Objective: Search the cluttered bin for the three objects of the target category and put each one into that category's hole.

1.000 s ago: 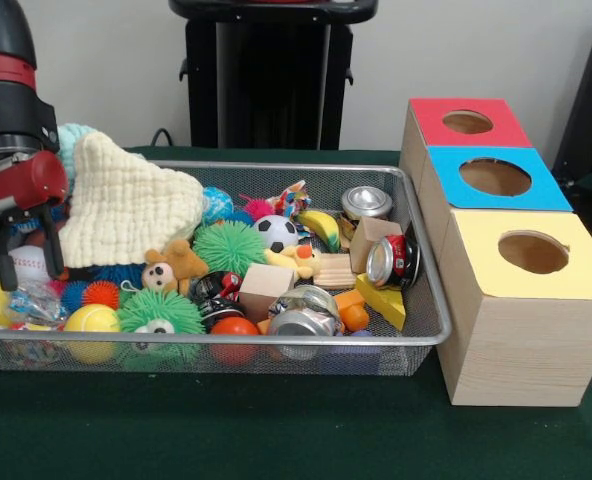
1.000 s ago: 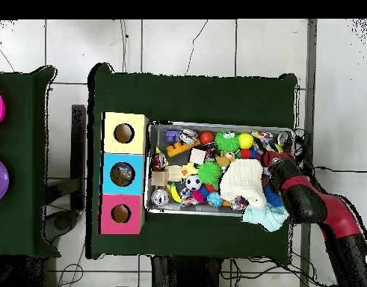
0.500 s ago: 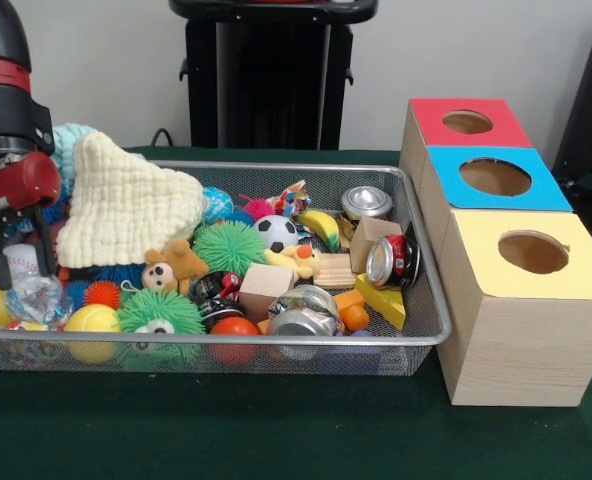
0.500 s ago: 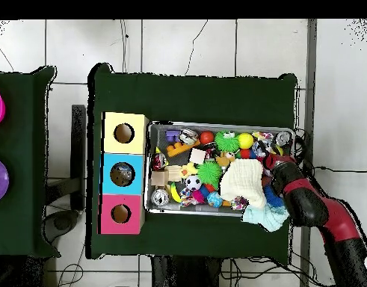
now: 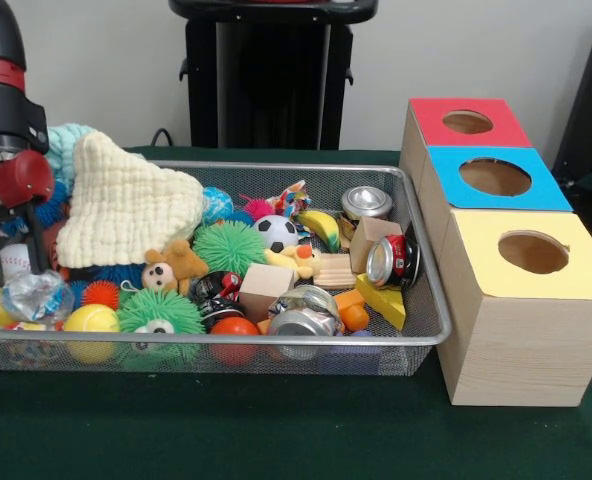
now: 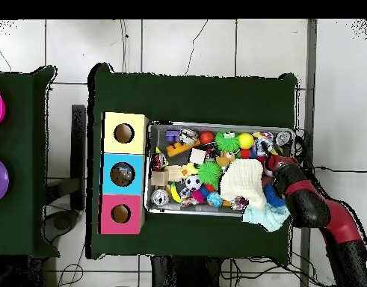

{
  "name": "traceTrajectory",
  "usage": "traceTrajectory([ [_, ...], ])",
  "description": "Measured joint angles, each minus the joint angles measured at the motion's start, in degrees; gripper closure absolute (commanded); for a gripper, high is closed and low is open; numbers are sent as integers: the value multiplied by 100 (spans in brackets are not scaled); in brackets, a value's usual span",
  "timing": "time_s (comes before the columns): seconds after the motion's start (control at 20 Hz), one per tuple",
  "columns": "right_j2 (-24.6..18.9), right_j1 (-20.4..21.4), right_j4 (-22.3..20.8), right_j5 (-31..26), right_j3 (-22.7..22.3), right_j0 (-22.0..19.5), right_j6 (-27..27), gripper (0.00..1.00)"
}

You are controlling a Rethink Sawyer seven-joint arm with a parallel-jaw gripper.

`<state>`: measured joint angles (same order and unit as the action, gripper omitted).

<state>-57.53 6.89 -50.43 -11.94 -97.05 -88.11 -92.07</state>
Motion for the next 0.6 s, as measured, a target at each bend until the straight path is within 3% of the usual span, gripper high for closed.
traceTrajectory([
  [0.6,-31,-11,7,0,-4,-59,0,0],
])
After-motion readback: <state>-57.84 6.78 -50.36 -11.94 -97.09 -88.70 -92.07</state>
